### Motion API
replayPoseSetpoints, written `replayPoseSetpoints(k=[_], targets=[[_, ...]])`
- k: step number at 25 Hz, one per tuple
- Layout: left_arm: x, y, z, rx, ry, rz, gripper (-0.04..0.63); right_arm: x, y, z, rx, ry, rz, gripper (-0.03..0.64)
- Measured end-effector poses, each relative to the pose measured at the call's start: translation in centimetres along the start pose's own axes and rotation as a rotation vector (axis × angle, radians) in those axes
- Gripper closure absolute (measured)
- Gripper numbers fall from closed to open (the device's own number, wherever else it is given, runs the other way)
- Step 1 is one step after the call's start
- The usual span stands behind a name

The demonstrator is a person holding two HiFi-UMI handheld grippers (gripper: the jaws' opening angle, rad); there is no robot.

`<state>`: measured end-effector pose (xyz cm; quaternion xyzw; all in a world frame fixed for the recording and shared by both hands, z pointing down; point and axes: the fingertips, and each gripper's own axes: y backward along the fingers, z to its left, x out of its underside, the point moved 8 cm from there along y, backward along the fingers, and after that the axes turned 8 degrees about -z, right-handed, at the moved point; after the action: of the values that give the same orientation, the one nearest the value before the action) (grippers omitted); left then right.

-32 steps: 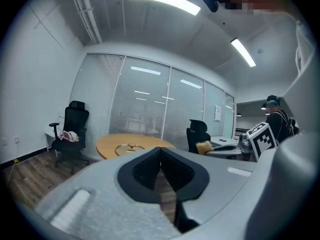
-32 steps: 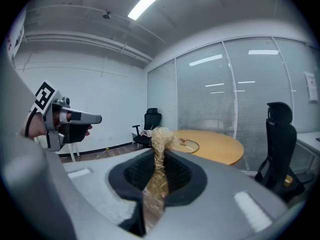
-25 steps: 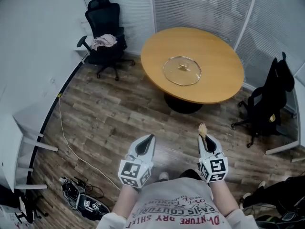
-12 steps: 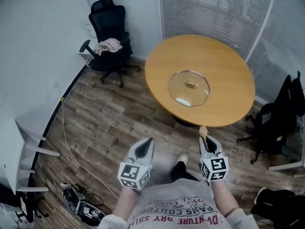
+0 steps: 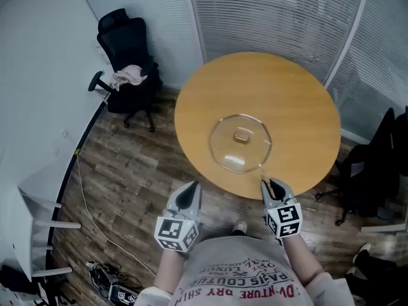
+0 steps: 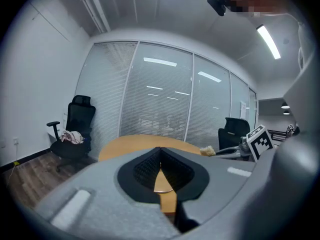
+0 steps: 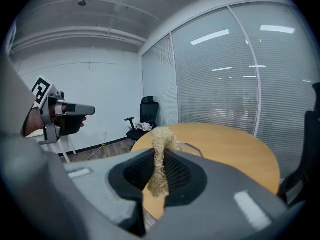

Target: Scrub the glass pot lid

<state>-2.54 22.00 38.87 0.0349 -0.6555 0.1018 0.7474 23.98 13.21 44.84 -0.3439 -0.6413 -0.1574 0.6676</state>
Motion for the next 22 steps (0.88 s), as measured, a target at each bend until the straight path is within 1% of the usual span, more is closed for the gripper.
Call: replayPoseSetpoints(k=[4, 9, 13, 17, 22], targets=[[0.5, -4.2, -0.3, 0.053, -0.002, 0.026, 0.588, 0.5, -2.0, -2.4, 0.022, -0.011, 0.037, 0.565], [1.3, -9.0, 1.9, 0.094, 0.016, 0.058, 0.588, 0.5, -4.8, -4.3, 0.069, -0.026, 0.064, 0.565], [1.2, -13.6, 4.0, 0.183, 0.015, 0.075, 0.588, 0.5, -7.7, -5.4, 0.135, -0.055, 0.101, 0.565], [0.2, -19.1, 6.8, 0.274, 0.010, 0.078, 0.588, -0.3, -11.0, -6.3, 0.201, -0.071, 0.146, 0.565], [-1.0, -24.4, 10.0, 0.342, -0.002, 0.075, 0.588, -1.3, -15.4, -7.7, 0.255, -0.092, 0.174, 0.565]])
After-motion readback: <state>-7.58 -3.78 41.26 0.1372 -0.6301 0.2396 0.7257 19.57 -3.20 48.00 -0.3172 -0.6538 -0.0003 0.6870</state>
